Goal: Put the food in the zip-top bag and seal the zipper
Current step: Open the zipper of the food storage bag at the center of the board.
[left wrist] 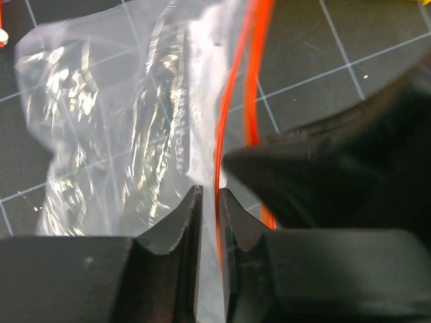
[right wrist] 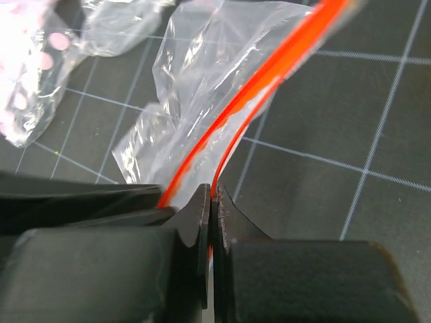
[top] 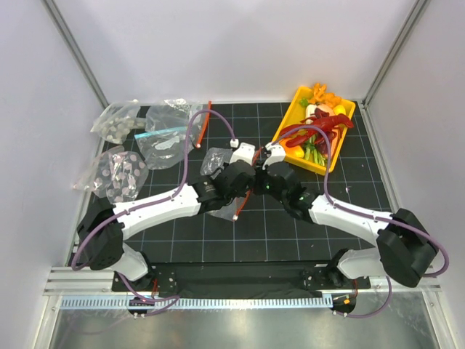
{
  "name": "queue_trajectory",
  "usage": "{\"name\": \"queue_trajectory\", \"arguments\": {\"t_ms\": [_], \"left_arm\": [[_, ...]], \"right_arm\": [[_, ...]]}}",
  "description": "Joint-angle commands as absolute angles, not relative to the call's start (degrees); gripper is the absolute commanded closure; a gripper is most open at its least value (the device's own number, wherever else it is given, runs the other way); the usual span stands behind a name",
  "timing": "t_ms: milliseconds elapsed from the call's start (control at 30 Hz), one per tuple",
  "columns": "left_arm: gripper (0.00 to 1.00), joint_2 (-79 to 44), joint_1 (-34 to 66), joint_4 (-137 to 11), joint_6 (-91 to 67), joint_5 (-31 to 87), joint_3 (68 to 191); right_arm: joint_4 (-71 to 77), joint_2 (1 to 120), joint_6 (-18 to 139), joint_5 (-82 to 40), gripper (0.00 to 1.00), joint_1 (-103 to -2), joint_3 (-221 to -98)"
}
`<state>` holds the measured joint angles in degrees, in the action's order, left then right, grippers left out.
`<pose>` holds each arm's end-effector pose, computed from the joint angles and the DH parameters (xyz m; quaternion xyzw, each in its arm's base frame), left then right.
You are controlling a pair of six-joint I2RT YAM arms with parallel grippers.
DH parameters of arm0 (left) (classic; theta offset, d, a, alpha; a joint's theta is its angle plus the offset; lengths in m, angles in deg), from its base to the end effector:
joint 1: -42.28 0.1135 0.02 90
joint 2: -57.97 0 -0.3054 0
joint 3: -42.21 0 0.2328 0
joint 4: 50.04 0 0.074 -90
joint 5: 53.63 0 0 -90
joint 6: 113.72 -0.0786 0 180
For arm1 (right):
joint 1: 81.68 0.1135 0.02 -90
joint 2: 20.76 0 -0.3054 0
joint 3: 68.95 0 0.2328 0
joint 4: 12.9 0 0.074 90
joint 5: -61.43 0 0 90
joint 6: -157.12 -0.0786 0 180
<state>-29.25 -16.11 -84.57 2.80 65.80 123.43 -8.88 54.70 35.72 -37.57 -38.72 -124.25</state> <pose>0.2137 -0.2736 0.3016 0.1390 0.8739 -0.1030 0.4543 0.2281 0.1956 0.2668 -0.0419 0.8370 0.2748 0.4714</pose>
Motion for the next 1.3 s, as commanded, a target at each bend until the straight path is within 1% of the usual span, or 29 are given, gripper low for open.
{"name": "queue_trajectory", "arguments": {"t_ms": [0, 67, 100, 200, 267, 333, 500, 600, 633, 733, 767, 900, 1000, 1067, 1100, 1200, 1267], "left_arm": [[0.79, -29.57, -17.05, -84.67, 1.68, 69.24, 125.97], [0.77, -29.48, -17.13, -84.84, 1.50, 69.41, 126.06], [0.73, -29.48, -17.31, -84.84, 1.50, 69.59, 125.97], [0.68, -29.48, -17.40, -84.84, 1.42, 70.64, 126.06], [0.68, -30.09, -17.48, -85.63, 1.68, 72.04, 126.32], [0.68, -30.71, -17.40, -87.55, 2.20, 75.90, 127.28], [0.71, -34.74, -17.40, -93.18, 4.31, 87.40, 131.14], [0.72, -36.94, -17.40, -97.75, 5.89, 92.07, 133.34], [0.73, -38.52, -17.40, -100.37, 6.25, 94.87, 135.00], [0.88, -39.24, -17.48, -103.82, 7.65, 98.67, 136.78], [0.99, -38.97, -17.49, -104.17, 7.92, 99.03, 136.78], [1.00, -35.20, -17.49, -104.18, 7.57, 100.00, 134.77], [1.00, -33.09, -17.49, -104.35, 6.78, 102.02, 133.44], [1.00, -32.29, -17.49, -104.70, 6.78, 102.55, 133.26], [1.00, -32.20, -17.49, -104.97, 6.78, 102.29, 133.35], [1.00, -32.55, -17.49, -105.06, 6.51, 100.36, 133.96], [1.00, -32.73, -17.49, -104.53, 6.08, 98.34, 134.05]], "right_arm": [[-8.25, 52.19, 39.69, -44.31, 0.99, -36.60, -126.78], [-8.25, 52.01, 39.87, -44.57, 0.99, -36.51, -126.78], [-8.25, 51.92, 39.78, -44.66, 0.99, -36.51, -126.78], [-8.95, 51.57, 39.78, -44.48, 0.99, -36.24, -126.43], [-9.65, 51.39, 39.87, -44.22, 0.99, -35.89, -126.08], [-9.92, 50.78, 39.96, -44.22, 0.99, -35.63, -125.82], [-9.57, 49.73, 40.40, -44.83, 0.99, -35.63, -125.55], [-9.21, 48.85, 40.40, -46.06, 0.99, -35.54, -125.20], [-8.87, 48.93, 40.40, -46.59, 0.99, -35.63, -125.37], [-7.28, 50.42, 38.47, -50.62, 0.99, -35.80, -125.99], [-6.15, 51.12, 38.12, -51.33, 0.99, -36.24, -126.34], [-2.98, 56.91, 35.57, -50.20, 0.99, -38.70, -129.06], [-2.27, 58.86, 34.33, -48.53, 0.98, -40.63, -130.03], [-2.10, 59.65, 34.07, -47.65, 0.95, -41.25, -130.30], [-2.01, 59.83, 34.07, -47.47, 0.90, -41.60, -130.38], [-2.09, 59.74, 34.07, -46.24, 0.81, -42.66, -130.21], [-2.18, 59.22, 33.98, -44.58, 0.76, -43.62, -130.12]]}}
